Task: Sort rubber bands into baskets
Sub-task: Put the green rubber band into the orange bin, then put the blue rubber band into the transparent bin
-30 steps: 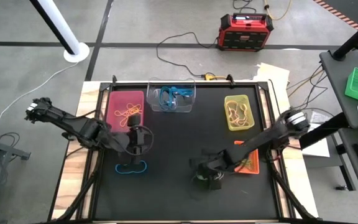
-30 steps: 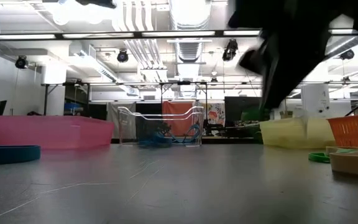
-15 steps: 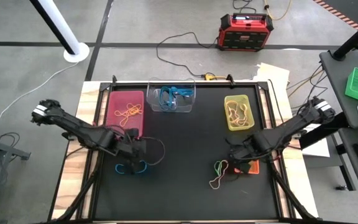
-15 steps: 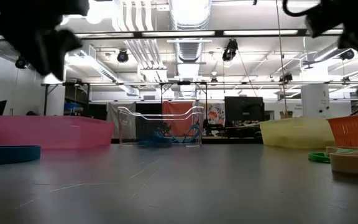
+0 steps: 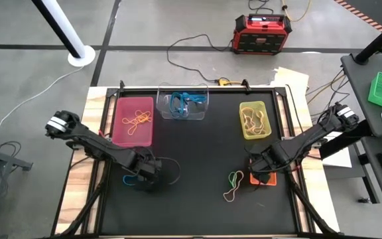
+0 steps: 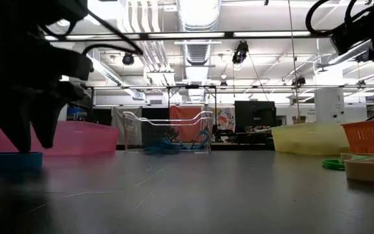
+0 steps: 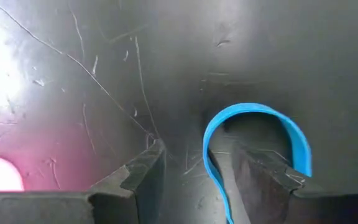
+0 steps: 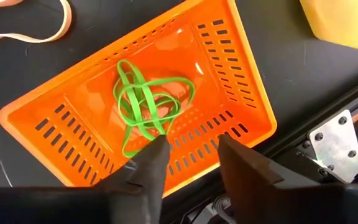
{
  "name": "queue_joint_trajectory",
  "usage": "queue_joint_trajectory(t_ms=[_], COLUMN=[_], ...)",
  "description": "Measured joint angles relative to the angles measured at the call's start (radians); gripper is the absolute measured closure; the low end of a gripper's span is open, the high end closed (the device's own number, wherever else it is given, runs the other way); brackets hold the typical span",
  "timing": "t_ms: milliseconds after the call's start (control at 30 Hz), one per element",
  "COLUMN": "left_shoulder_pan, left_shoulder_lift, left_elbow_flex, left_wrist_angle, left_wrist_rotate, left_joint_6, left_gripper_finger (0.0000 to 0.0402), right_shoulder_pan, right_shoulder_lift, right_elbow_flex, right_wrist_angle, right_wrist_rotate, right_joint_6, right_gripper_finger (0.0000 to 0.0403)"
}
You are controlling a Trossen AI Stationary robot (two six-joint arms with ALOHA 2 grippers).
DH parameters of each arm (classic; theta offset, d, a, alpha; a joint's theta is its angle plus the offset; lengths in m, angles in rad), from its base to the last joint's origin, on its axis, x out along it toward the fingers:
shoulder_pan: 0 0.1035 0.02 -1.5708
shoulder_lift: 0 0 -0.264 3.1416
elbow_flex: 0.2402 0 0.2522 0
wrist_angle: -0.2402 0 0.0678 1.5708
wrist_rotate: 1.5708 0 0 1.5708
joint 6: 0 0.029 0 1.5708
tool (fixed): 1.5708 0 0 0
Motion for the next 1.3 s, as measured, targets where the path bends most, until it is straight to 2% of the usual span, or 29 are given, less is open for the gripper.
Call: queue_joint_trajectory(t_ms=[133,233,300,400,467,567,700,833,933,1000,1067,1167,1300], left_shoulder_pan=[0.000,0.000,-0.001,-0.003,-0.003,0.003,0.056,0.177,0.310,0.421,0.536,0.703,0.884], left_shoulder_lift=[0.058,0.095,0.115,0.123,0.119,0.072,0.015,-0.017,-0.014,-0.014,-0.015,-0.002,0.040], left_elbow_flex=[0.006,0.010,0.012,0.031,0.059,0.149,0.278,0.418,0.494,0.528,0.543,0.536,0.515], left_wrist_angle=[0.011,0.015,0.016,0.009,-0.014,-0.046,-0.079,-0.068,-0.053,-0.006,0.049,0.137,0.225], left_wrist_rotate=[-0.003,-0.003,0.003,0.029,0.018,-0.085,-0.275,-0.469,-0.498,-0.472,-0.403,-0.287,-0.200], left_joint_6=[-0.001,-0.009,-0.006,0.023,0.054,0.141,0.330,0.554,0.752,0.871,0.960,1.045,1.123], left_gripper_finger=[0.0236,0.0253,0.0292,0.0378,0.0390,0.0400,0.0401,0.0401,0.0401,0.0401,0.0401,0.0401,0.0401], right_shoulder_pan=[0.000,0.000,0.000,0.000,0.000,0.000,0.000,0.000,0.000,0.000,0.000,0.000,-0.004], right_shoulder_lift=[0.000,0.000,0.000,0.000,0.000,0.000,0.000,0.000,0.000,0.000,0.000,0.000,0.000], right_elbow_flex=[0.005,0.010,0.013,0.018,0.023,0.027,0.027,0.027,0.027,0.028,0.028,0.028,0.028], right_wrist_angle=[0.001,0.004,0.006,0.009,0.012,0.032,0.139,0.284,0.365,0.403,0.432,0.455,0.476], right_wrist_rotate=[0.021,0.036,0.044,0.047,0.057,0.090,0.166,0.233,0.258,0.279,0.302,0.327,0.350], right_joint_6=[-0.001,-0.002,-0.005,-0.012,-0.021,-0.039,-0.113,-0.198,-0.240,-0.260,-0.274,-0.291,-0.296], right_gripper_finger=[0.0228,0.0211,0.0205,0.0202,0.0203,0.0204,0.0204,0.0204,0.0204,0.0205,0.0204,0.0204,0.0204])
